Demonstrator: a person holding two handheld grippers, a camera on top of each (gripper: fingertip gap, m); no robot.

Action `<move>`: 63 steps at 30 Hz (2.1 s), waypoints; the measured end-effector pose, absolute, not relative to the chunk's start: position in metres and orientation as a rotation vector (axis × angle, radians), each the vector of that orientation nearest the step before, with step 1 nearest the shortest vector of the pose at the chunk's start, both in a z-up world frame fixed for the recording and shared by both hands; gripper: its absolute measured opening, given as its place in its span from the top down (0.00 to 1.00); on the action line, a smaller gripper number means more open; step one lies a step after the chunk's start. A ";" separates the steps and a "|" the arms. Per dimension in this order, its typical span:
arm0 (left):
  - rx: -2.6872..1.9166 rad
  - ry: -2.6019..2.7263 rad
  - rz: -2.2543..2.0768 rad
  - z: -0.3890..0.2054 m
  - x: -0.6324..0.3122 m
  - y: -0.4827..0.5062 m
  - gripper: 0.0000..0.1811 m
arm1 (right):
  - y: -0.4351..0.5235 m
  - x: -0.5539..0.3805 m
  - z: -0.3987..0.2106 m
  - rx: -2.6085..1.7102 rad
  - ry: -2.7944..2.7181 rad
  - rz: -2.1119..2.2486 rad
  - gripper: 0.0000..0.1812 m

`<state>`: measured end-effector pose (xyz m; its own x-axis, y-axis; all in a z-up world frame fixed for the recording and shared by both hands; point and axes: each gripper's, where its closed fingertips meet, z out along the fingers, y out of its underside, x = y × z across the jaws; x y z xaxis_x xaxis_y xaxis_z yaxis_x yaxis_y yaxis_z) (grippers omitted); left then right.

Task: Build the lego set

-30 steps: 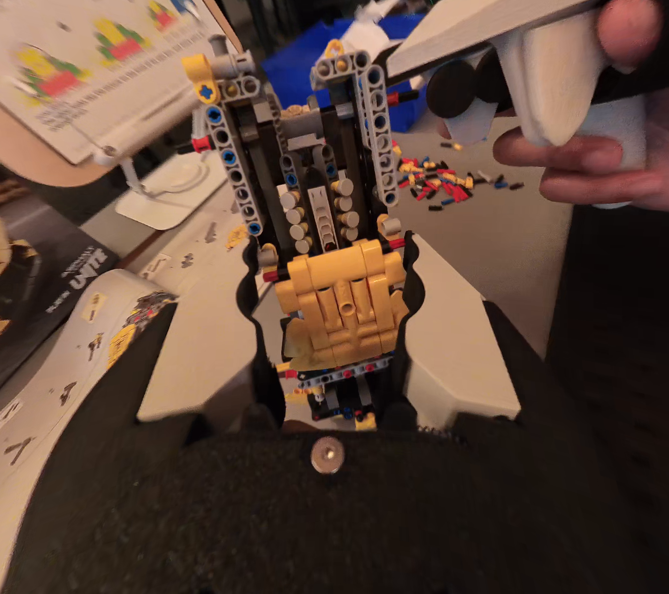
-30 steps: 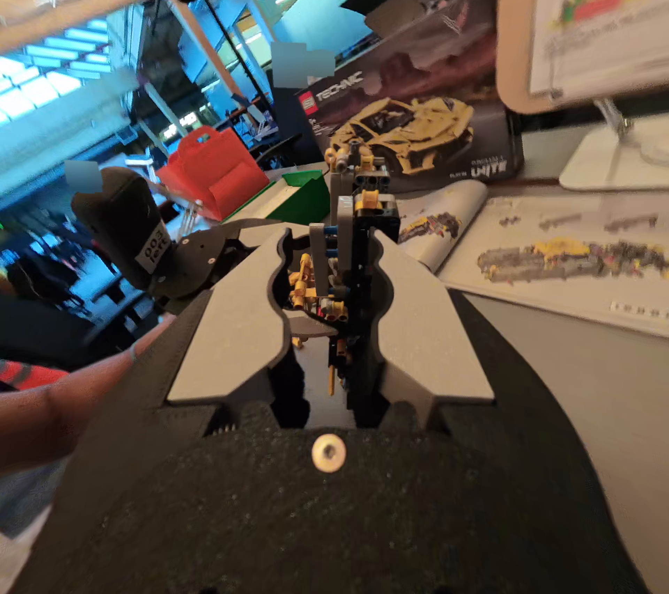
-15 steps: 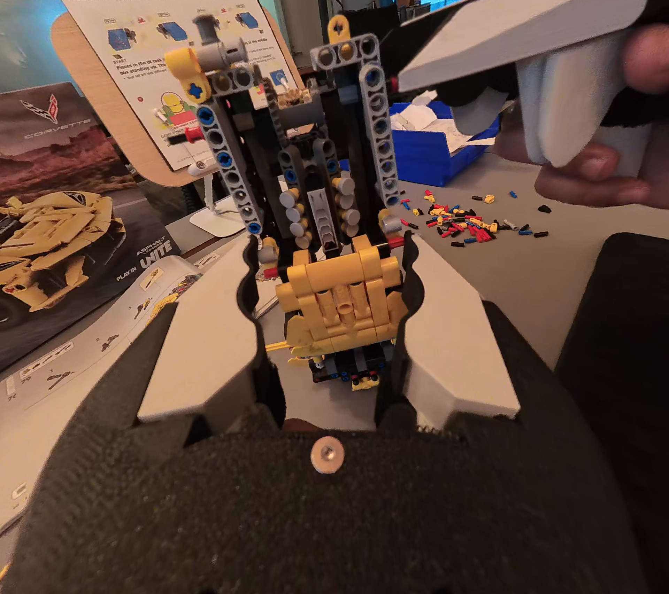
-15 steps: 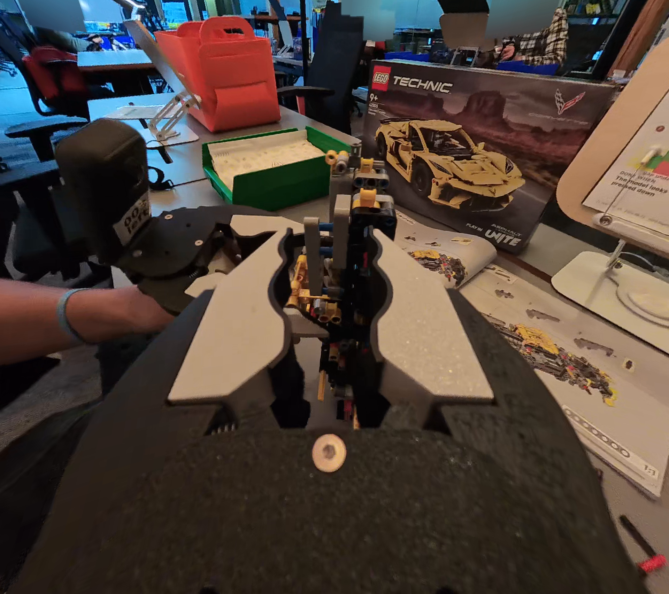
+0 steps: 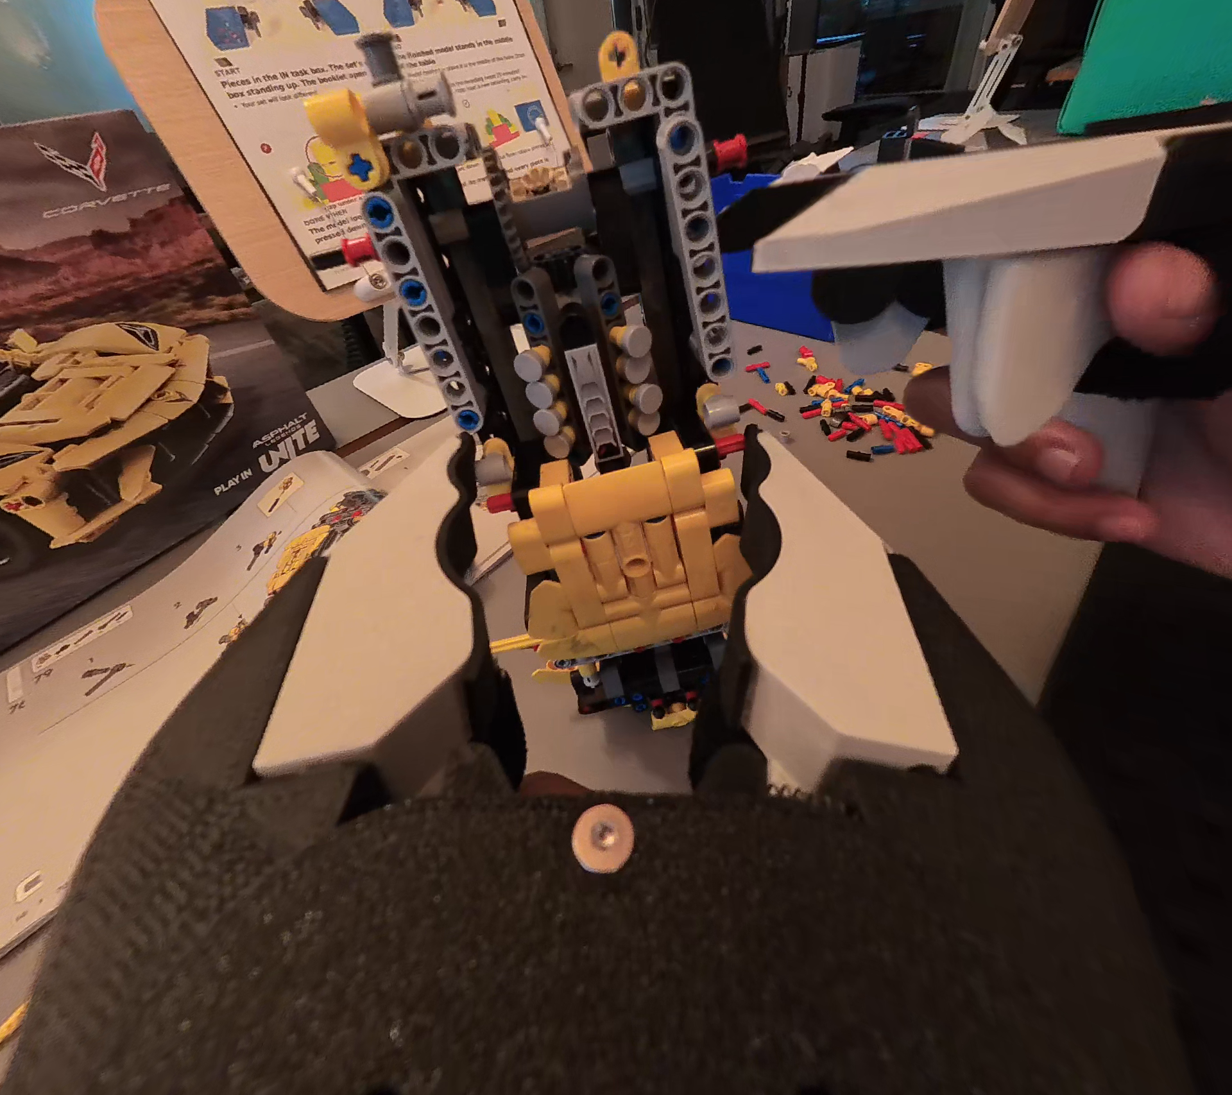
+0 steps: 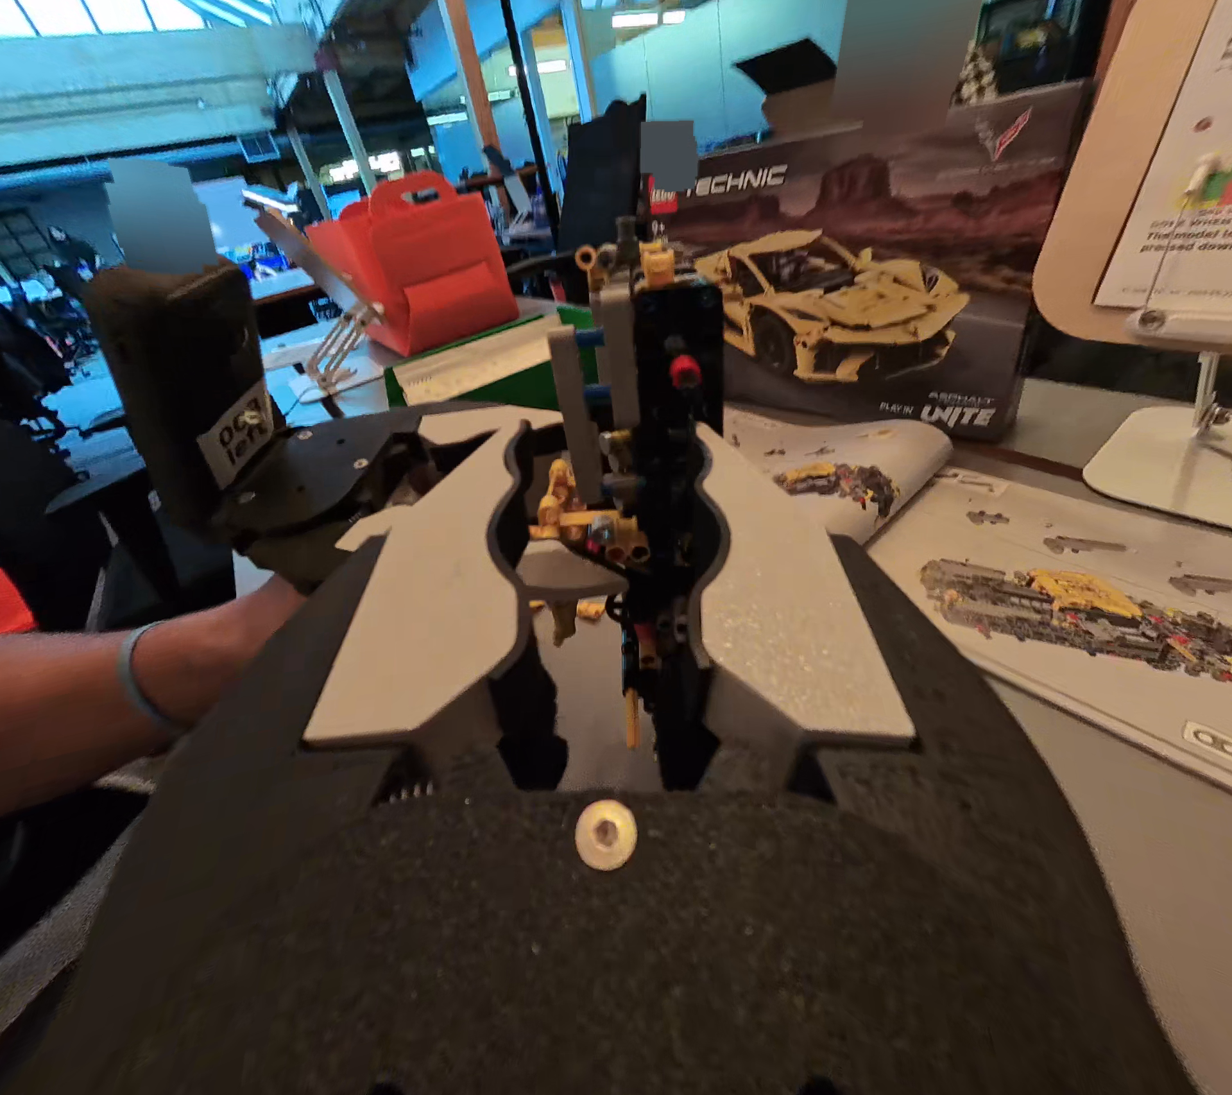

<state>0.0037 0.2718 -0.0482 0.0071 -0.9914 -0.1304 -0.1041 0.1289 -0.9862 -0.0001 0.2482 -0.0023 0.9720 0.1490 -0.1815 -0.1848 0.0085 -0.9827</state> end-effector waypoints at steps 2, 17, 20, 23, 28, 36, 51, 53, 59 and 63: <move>-1.194 1.335 -1.034 -0.048 0.004 0.271 0.56 | 0.247 -0.004 0.001 -1.518 0.007 0.250 0.76; -1.205 1.331 -1.037 -0.031 -0.020 0.270 0.58 | 0.257 0.012 -0.003 -1.500 0.012 0.238 0.82; -1.250 1.306 -1.223 0.004 -0.036 0.261 0.71 | 0.259 0.011 -0.003 -1.512 0.006 0.208 0.82; -1.286 1.449 -1.281 0.015 -0.028 0.242 0.71 | 0.263 0.007 -0.002 -1.520 0.003 0.185 0.82; -1.296 1.450 -1.276 0.029 -0.009 0.242 0.85 | 0.266 0.005 -0.003 -1.539 -0.020 0.138 0.83; -1.318 1.469 -1.195 0.021 0.003 0.247 0.95 | 0.264 -0.001 -0.002 -1.533 -0.045 0.160 0.83; -0.676 2.367 -0.695 0.021 0.000 0.258 0.61 | 0.262 -0.009 -0.002 -1.549 -0.162 0.223 0.83; -0.684 2.490 -0.733 0.017 0.001 0.258 0.61 | 0.261 -0.011 -0.002 -1.547 -0.183 0.215 0.83; -0.687 2.621 -0.728 0.010 0.002 0.254 0.69 | 0.260 -0.011 -0.003 -1.548 -0.194 0.230 0.83; -0.692 2.645 -0.724 0.010 0.004 0.253 0.69 | 0.260 -0.009 -0.003 -1.562 -0.194 0.240 0.83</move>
